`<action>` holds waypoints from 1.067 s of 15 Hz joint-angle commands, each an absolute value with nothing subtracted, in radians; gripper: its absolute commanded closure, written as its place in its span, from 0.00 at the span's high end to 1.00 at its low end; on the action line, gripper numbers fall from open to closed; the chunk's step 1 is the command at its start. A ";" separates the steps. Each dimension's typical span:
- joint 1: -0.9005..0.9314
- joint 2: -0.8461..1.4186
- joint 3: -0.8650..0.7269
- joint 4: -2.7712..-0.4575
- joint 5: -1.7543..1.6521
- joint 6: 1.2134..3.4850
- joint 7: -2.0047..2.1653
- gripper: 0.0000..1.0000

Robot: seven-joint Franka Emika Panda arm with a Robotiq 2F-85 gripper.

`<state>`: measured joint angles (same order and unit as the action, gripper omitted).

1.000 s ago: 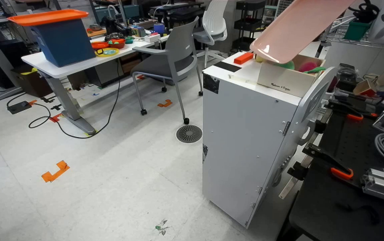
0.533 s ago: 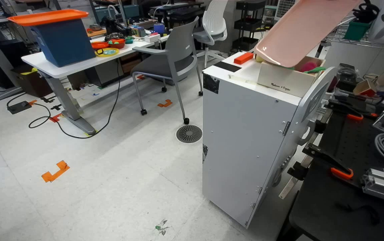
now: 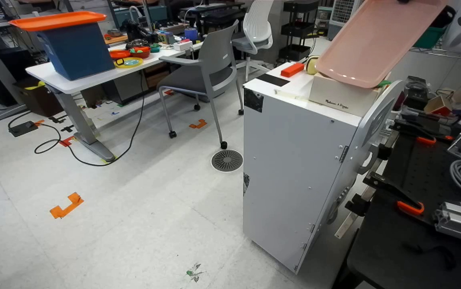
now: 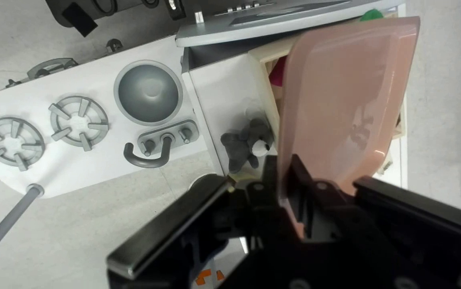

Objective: Pick up the tray

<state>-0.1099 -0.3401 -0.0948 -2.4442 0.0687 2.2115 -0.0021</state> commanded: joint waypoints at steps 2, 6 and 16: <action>-0.106 -0.384 -0.093 -2.459 0.038 2.195 -0.032 0.02; -0.113 -0.409 -0.091 -2.456 0.031 2.195 -0.017 0.02; -0.142 -0.497 -0.080 -2.471 -0.064 2.237 0.045 0.02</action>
